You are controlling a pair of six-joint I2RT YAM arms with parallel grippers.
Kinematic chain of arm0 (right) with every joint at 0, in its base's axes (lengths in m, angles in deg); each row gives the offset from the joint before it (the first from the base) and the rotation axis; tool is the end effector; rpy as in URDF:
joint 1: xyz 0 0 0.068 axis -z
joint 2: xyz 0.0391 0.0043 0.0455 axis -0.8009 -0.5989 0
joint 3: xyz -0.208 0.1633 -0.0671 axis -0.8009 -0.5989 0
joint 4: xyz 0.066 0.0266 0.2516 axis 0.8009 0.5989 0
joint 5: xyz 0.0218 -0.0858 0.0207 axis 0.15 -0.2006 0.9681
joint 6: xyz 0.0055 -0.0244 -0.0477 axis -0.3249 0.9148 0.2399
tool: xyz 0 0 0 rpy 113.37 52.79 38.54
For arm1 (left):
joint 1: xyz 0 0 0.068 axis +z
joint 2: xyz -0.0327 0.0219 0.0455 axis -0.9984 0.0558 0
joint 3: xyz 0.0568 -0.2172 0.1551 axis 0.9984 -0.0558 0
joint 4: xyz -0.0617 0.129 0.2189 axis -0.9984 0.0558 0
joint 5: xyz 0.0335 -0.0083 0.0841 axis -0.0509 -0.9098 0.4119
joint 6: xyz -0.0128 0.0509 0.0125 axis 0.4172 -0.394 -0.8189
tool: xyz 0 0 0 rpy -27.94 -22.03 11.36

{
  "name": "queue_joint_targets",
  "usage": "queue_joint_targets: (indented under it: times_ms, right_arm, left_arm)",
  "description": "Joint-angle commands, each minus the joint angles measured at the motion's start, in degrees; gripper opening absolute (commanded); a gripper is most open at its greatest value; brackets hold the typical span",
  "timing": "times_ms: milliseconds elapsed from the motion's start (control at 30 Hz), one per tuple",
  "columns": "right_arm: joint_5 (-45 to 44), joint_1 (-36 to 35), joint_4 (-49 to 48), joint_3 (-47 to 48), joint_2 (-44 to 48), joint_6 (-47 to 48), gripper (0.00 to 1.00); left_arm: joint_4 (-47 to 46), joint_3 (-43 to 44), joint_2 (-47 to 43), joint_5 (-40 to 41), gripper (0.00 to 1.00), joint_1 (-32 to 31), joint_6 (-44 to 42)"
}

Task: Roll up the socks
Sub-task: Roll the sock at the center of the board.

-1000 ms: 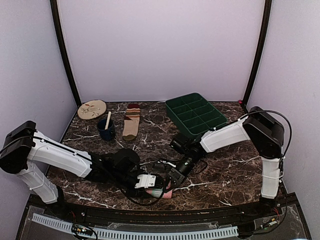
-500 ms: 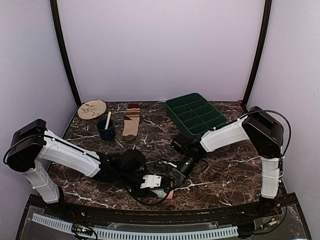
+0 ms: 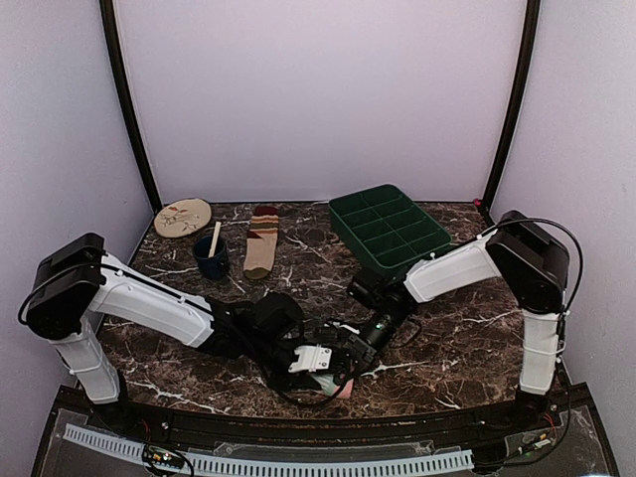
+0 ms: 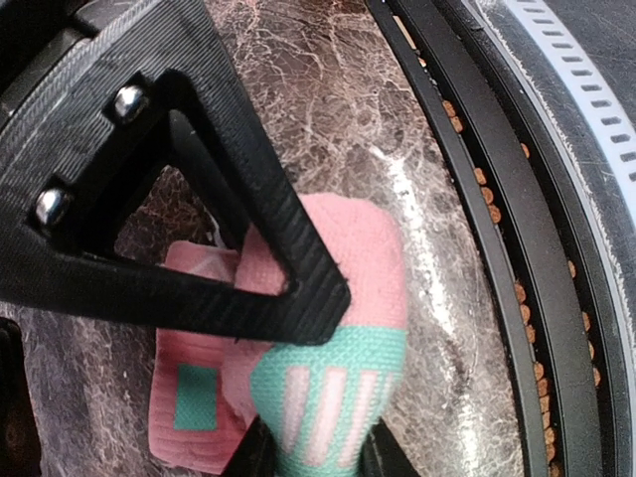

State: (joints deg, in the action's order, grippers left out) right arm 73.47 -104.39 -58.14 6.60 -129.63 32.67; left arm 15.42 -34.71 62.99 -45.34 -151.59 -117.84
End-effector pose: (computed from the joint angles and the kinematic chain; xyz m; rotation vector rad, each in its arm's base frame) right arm 0.1959 0.2909 0.1087 1.0699 -2.2711 -1.2988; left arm 0.1316 -0.3073 0.1415 1.9222 1.5145 -0.6731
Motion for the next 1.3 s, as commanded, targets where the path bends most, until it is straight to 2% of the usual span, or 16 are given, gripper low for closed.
queue_joint_targets:
  times_ms: [0, 33, 67, 133, 800, 900, 1033, 1267]
  right_arm:
    - [-8.6, 1.1, -4.3, -3.1, 1.0, -0.9, 0.32]
    - [-8.7, 1.4, -4.8, -3.5, 1.7, -1.2, 0.33]
    - [-8.7, 1.7, -5.2, -4.0, 2.3, -1.4, 0.39]
    - [-9.0, 2.2, -5.7, -4.8, 3.5, -1.7, 0.42]
    - [-12.4, 7.2, -15.2, -13.9, 16.1, -7.8, 0.45]
    - [-16.0, 7.5, -15.6, -14.9, 18.4, -8.4, 0.45]
    - [-25.0, 7.4, -15.2, -16.7, 22.8, -8.5, 0.45]
    - [-42.6, 3.5, -16.4, -22.0, 36.0, -7.4, 0.44]
  left_arm:
    - [8.0, 1.2, 5.5, -1.9, 0.01, -0.9, 1.0]
    - [8.6, 1.5, 5.9, -2.4, 0.01, -0.9, 1.2]
    - [9.1, 1.7, 6.1, -2.8, 0.01, -0.8, 1.4]
    - [10.0, 2.1, 6.5, -3.5, 0.0, -0.7, 1.9]
    - [17.2, 4.7, 7.1, -8.4, 0.0, 3.0, 5.1]
    - [18.0, 5.2, 7.3, -8.9, 0.0, 3.3, 5.5]
    - [19.8, 6.5, 8.0, -9.9, 0.0, 3.7, 6.1]
    - [24.1, 10.4, 10.9, -13.1, 0.0, 5.6, 6.9]
